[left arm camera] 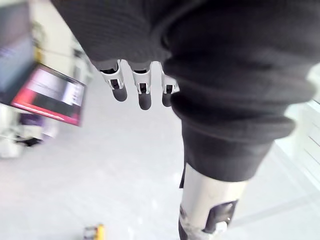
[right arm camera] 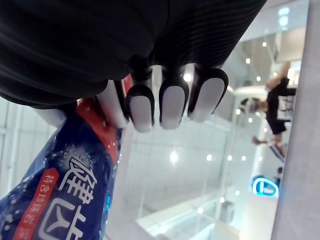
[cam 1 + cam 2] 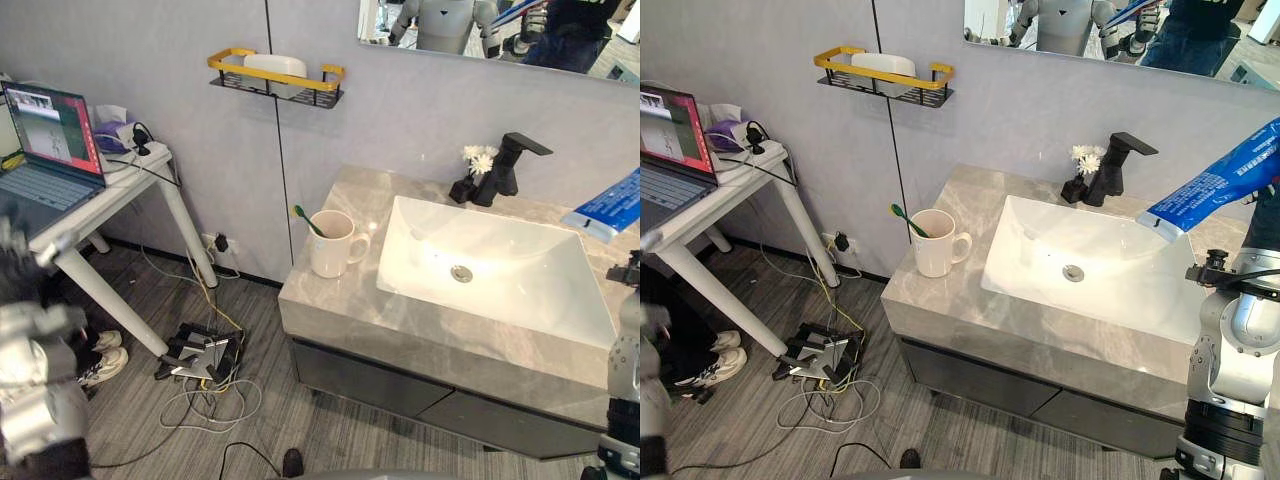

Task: Organize washtable

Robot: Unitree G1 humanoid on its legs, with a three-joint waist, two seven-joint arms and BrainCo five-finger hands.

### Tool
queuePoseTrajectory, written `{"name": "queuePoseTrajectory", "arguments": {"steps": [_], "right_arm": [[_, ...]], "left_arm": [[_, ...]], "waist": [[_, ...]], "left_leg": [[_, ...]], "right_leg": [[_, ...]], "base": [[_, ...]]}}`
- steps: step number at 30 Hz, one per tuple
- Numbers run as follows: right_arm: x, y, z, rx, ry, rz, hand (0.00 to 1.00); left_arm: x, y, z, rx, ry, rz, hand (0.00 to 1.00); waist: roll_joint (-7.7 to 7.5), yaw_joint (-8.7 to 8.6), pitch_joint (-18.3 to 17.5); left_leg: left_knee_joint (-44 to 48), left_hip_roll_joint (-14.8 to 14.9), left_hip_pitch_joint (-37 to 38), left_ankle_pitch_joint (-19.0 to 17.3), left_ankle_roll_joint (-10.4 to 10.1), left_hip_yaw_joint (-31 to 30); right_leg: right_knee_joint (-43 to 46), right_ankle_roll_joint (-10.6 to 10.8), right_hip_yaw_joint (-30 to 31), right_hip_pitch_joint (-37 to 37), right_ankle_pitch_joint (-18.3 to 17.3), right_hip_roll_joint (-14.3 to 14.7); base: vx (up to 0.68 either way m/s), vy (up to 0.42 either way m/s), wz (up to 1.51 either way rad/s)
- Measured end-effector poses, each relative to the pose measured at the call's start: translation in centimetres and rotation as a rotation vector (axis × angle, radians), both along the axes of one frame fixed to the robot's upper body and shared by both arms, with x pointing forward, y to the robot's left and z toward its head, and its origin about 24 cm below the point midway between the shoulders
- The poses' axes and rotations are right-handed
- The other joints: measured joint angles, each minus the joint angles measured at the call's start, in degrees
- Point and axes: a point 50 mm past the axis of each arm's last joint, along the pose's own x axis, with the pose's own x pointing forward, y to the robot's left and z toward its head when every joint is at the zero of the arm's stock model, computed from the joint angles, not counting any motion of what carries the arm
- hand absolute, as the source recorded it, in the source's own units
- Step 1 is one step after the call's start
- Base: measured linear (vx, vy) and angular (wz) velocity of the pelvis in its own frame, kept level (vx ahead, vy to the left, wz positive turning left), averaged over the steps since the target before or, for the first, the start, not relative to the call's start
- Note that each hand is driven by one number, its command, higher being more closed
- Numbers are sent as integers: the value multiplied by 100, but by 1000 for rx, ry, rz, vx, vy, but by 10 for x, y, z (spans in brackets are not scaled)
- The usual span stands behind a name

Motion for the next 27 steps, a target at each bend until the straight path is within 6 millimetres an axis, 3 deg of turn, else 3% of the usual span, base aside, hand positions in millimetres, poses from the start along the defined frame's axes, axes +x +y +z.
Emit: {"name": "queuePoseTrajectory", "arguments": {"steps": [3,6,12,18,27], "right_arm": [[2,12,5,-40,-5,62,100],[7,23,9,-67,-10,113,100],[20,43,22,-86,-55,190,100],[25,51,22,-90,-50,206,100],[20,58,26,-107,-90,162,100]], "left_arm": [[15,-39,33,195,-27,-175,0],[30,-83,45,343,-16,-354,0],[28,-160,22,541,88,-711,0],[30,-192,-9,531,315,-946,0],[28,-207,-20,539,435,-1059,0]], "waist": [[69,-23,-10],[107,-66,-27],[214,-289,-13],[376,-405,7],[447,-516,41]], "left_leg": [[0,-6,12,0,0,26],[0,-6,14,4,0,32],[1,-14,15,54,28,33],[1,-10,15,71,8,20],[-1,2,-2,70,7,34]], "right_leg": [[-3,1,61,-2,5,-10],[-6,1,86,-2,23,-11],[9,55,101,-2,59,-18],[62,51,108,-33,56,-15],[31,31,137,-99,36,-17]], "base": [[-1,20,-5],[0,0,0],[28,-5,-3],[7,-3,0],[-16,5,-2]]}}
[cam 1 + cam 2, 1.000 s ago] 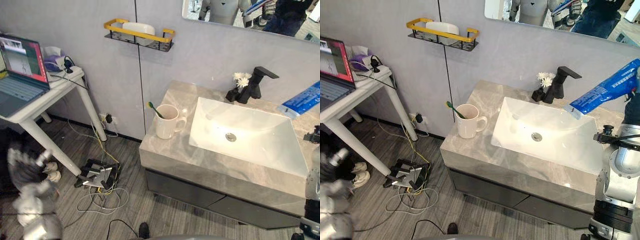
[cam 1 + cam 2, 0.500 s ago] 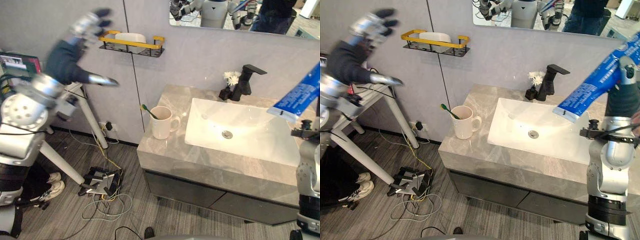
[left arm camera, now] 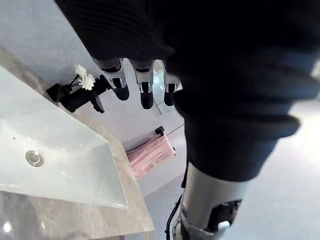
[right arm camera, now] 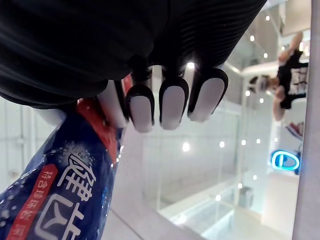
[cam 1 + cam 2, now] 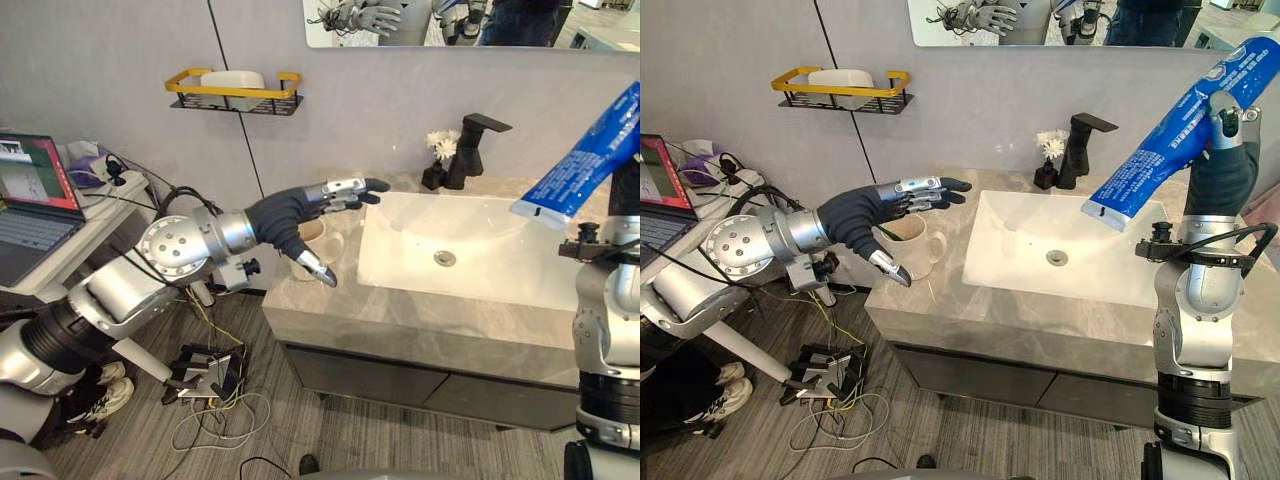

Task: Organize washtable

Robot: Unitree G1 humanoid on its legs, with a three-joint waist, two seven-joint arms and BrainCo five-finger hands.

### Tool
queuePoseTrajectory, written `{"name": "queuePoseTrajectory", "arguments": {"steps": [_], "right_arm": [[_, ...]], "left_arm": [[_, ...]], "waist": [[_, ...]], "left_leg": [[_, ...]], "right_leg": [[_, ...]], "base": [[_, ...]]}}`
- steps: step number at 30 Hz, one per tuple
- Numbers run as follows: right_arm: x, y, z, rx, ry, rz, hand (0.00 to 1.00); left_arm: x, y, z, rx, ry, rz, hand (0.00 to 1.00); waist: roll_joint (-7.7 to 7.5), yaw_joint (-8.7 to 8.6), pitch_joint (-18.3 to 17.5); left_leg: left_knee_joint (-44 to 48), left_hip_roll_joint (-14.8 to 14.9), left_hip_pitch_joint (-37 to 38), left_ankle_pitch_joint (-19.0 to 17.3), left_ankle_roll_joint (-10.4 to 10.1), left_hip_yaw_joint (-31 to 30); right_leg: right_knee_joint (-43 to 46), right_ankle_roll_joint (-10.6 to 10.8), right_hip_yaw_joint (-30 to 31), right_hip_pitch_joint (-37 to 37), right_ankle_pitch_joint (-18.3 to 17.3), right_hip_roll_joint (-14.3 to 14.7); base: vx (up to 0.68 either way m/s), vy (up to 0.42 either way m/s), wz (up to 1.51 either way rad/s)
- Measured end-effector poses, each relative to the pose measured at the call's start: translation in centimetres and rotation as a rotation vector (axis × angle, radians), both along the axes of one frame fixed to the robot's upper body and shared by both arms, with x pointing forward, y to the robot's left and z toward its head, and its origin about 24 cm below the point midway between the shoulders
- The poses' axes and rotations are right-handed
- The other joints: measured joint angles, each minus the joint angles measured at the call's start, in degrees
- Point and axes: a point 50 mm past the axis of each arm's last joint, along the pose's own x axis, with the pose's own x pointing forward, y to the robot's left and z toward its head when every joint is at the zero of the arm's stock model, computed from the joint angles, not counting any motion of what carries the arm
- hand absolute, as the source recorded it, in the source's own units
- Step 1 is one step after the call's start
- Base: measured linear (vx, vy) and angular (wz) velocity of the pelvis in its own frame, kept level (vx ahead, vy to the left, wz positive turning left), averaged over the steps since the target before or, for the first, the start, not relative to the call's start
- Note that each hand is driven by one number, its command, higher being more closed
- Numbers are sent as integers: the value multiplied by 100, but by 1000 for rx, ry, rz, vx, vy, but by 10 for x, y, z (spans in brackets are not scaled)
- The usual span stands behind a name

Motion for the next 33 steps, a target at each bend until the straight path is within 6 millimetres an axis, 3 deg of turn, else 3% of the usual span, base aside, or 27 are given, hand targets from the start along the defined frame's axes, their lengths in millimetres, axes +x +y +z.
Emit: {"name": "queuePoseTrajectory", "arguments": {"steps": [7,11,13,19,25,33], "right_arm": [[-6,9,-1,14,-34,5,100],[-4,18,-19,31,31,58,100],[-5,36,-34,14,98,135,100],[-12,87,-78,-87,315,420,100],[-20,102,-101,-128,438,527,100],[-26,120,-113,-229,504,654,100]], "left_arm": [[10,-3,11,-5,-37,20,0],[24,-10,28,-76,-94,61,0],[31,-15,30,-112,-95,69,0],[39,-33,25,-106,-88,50,0],[40,-39,12,-42,-60,39,0],[39,-45,-6,30,-12,10,0]], "waist": [[-28,-6,19],[-70,-2,47],[-91,-8,76],[-115,-9,158],[-150,-8,193],[-154,-9,194]], "left_leg": [[0,-12,-6,1,2,9],[0,-18,-13,1,2,4],[0,-16,-12,1,2,2],[-2,-14,-31,1,2,5],[-2,-13,-112,5,7,19],[-1,-13,-98,7,8,32]], "right_leg": [[-29,42,8,2,40,-8],[-15,42,-8,10,40,-11],[4,40,-8,2,39,-9],[28,36,-3,-30,32,-9],[40,37,4,-122,28,-13],[52,25,15,-119,41,-10]], "base": [[3,2,0],[0,0,2],[0,0,0],[0,0,0],[0,0,0],[0,0,0]]}}
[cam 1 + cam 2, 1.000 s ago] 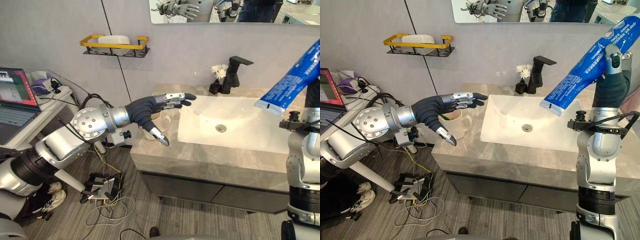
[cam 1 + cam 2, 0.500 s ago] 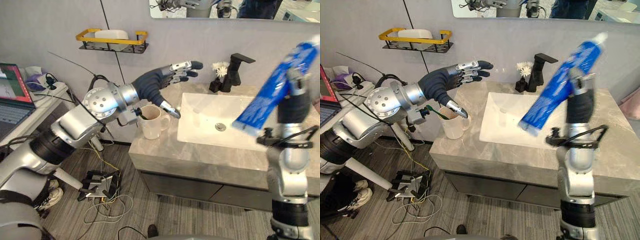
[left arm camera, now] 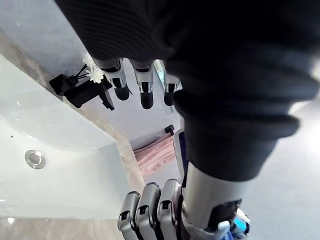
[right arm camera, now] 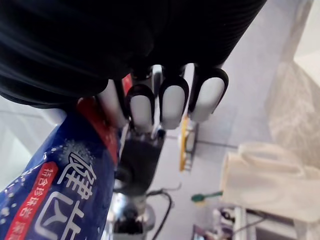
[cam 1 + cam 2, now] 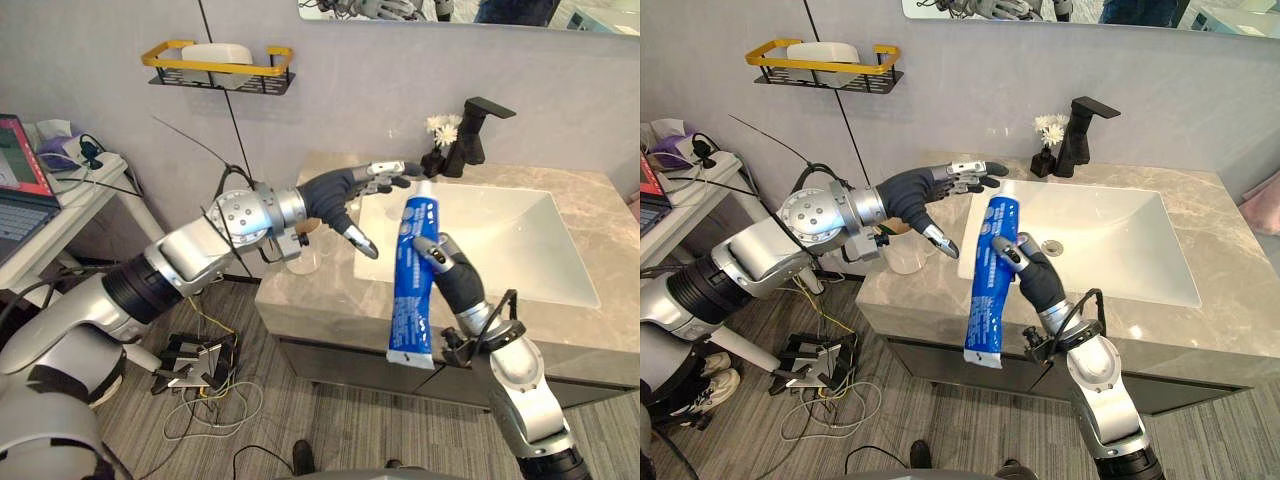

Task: Organize washtable

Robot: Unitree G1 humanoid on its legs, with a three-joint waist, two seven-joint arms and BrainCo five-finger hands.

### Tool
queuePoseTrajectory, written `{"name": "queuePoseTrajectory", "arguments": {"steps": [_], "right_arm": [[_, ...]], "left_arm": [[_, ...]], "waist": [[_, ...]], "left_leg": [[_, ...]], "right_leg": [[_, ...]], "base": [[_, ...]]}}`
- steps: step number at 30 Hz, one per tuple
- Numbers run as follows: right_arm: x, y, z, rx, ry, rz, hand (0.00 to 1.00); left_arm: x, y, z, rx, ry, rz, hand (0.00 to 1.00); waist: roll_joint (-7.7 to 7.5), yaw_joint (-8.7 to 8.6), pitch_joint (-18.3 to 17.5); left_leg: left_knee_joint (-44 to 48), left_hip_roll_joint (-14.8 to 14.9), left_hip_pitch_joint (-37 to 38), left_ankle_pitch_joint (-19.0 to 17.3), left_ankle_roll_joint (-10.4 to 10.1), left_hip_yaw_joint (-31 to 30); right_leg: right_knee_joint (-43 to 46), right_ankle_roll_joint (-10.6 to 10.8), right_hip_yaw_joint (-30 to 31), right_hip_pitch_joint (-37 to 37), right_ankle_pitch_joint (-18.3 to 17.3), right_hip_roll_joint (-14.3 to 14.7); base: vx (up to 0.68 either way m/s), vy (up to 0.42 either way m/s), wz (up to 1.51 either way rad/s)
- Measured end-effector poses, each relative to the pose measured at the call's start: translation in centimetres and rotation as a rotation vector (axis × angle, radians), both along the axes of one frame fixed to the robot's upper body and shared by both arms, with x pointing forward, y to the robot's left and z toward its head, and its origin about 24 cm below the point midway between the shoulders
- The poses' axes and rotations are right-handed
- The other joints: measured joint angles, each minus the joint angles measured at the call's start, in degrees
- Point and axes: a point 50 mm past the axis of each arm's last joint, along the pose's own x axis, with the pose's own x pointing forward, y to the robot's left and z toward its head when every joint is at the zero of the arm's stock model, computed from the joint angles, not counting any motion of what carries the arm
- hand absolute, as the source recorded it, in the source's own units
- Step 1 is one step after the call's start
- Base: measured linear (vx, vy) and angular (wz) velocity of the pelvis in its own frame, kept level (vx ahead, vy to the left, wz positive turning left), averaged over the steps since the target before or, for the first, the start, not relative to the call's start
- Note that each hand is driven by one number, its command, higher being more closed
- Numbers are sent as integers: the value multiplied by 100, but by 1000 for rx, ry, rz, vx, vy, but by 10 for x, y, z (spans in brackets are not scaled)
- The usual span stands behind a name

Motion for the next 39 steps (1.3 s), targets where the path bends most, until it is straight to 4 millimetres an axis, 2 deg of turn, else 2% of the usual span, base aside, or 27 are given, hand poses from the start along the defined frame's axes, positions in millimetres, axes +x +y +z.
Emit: {"name": "queuePoseTrajectory", "arguments": {"steps": [15,25,27,31,33,39], "right_arm": [[0,-2,0,-28,-4,-5,100],[1,-4,1,-41,-12,-16,100],[-2,-3,5,-80,-46,-11,100],[-12,0,22,-118,-139,20,100],[-17,0,31,-143,-198,40,100],[-22,1,36,-301,-299,33,100]], "left_arm": [[-7,-4,0,9,-1,-45,0],[-5,9,1,-53,-79,41,0],[2,17,-2,-58,-6,74,0],[5,25,-5,89,68,67,0],[2,32,-6,142,97,62,0],[-10,37,2,185,93,14,0]], "waist": [[7,12,-4],[10,25,-6],[13,24,-7],[33,24,-19],[88,21,-56],[158,23,-102]], "left_leg": [[0,9,17,1,0,117],[-1,62,48,1,0,138],[-1,87,38,0,-2,149],[-1,94,4,-3,-5,157],[-1,95,3,-2,-4,174],[0,95,3,-2,-5,181]], "right_leg": [[-13,-16,67,-9,11,-3],[-14,-45,107,-2,34,48],[-45,-78,107,-2,29,82],[-108,-115,100,-2,44,115],[-119,-88,107,-1,61,109],[-121,-64,107,0,81,96]], "base": [[2,0,-1],[6,-1,-2],[0,0,0],[0,0,0],[0,0,0],[19,-2,0]]}}
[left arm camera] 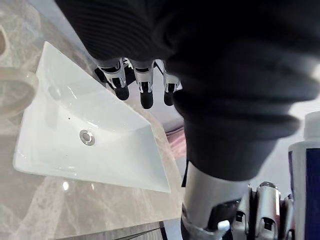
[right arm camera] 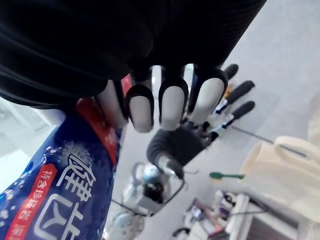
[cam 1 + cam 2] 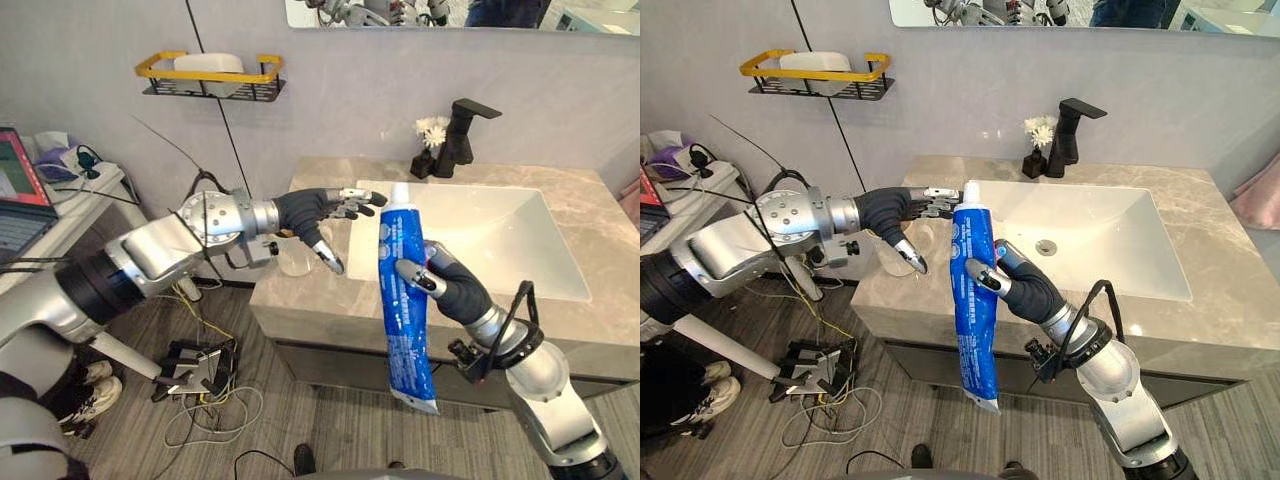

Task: Organize washtable

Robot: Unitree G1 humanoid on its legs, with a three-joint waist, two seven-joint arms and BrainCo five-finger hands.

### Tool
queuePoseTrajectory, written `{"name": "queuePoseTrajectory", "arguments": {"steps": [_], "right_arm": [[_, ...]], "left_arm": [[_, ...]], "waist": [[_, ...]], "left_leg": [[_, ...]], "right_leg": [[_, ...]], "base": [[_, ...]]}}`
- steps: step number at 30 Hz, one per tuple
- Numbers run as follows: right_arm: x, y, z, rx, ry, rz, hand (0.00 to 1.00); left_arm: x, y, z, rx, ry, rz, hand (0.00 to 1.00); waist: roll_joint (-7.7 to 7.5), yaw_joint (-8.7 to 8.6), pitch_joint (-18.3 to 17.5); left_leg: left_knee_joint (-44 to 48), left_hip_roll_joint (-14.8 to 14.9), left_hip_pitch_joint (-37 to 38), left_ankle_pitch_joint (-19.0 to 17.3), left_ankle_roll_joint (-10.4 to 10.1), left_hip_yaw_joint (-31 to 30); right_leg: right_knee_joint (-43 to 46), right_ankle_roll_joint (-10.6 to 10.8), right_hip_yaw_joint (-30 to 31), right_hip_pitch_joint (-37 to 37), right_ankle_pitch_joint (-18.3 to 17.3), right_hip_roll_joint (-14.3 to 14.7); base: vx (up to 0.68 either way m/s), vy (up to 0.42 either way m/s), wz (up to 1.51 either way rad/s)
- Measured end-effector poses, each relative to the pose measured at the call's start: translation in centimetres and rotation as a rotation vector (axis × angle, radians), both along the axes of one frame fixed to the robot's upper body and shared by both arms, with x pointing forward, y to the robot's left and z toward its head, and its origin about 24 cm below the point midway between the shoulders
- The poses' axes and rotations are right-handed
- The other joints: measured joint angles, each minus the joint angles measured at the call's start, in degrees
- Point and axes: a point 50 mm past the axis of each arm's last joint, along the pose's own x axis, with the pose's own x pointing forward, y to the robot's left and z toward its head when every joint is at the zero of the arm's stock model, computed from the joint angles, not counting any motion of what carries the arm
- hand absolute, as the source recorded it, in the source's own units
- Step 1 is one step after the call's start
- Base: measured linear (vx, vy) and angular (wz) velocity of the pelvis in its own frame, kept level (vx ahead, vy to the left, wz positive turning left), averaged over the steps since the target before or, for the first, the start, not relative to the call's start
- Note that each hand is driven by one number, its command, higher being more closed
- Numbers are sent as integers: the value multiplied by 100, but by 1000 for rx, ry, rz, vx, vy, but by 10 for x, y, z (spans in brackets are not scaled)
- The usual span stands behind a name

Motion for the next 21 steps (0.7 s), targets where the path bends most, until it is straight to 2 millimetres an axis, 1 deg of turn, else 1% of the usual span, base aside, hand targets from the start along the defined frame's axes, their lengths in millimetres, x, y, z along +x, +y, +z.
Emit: {"name": "queuePoseTrajectory", "arguments": {"steps": [2,4,5,7,10,13,16,18,21], "right_arm": [[0,4,3,-103,-78,2,100],[1,7,5,-258,-176,1,100],[1,7,4,-305,-198,-1,100],[-1,6,-4,-487,-267,-7,100],[-1,2,-7,-627,-362,-43,100],[-1,0,-8,-673,-400,-58,100],[1,-2,-9,-684,-417,-78,100],[3,-4,-11,-695,-411,-88,100],[4,-7,-15,-692,-395,-107,100]], "left_arm": [[-3,2,-3,21,8,-5,0],[-8,-3,-4,25,13,-33,0],[-10,-5,-4,24,12,-43,0],[-16,-10,-2,13,17,-78,0],[-18,-11,-1,1,27,-86,0],[-18,-11,-1,-11,33,-82,0],[-16,-10,5,-67,32,-54,0],[-14,-9,14,-150,20,-18,0],[-13,-5,15,-244,32,26,0]], "waist": [[1,-14,0],[4,-17,-2],[4,-11,-2],[4,5,-2],[3,-5,-2],[3,-11,-1],[3,-4,-1],[3,0,-1],[3,8,-1]], "left_leg": [[0,4,3,0,0,17],[0,10,-7,1,2,44],[0,10,-7,2,2,50],[0,6,-7,2,3,58],[0,7,-5,4,5,74],[0,-3,-1,19,24,76],[-1,-2,14,19,23,74],[-1,-2,40,20,23,65],[-2,-2,64,25,16,32]], "right_leg": [[0,-4,17,-5,9,-1],[-1,-43,46,-30,-11,-2],[0,-49,52,-32,-14,-3],[4,-50,56,-37,-15,-10],[9,-54,71,-46,-12,-10],[10,-49,76,-45,-6,-9],[12,-1,83,-20,24,-9],[23,0,79,-2,24,-12],[39,0,80,12,21,-11]], "base": [[0,0,-4],[-7,4,-6],[-16,11,-3],[0,0,0],[0,1,-1],[0,0,0],[0,0,0],[0,0,0],[0,0,0]]}}
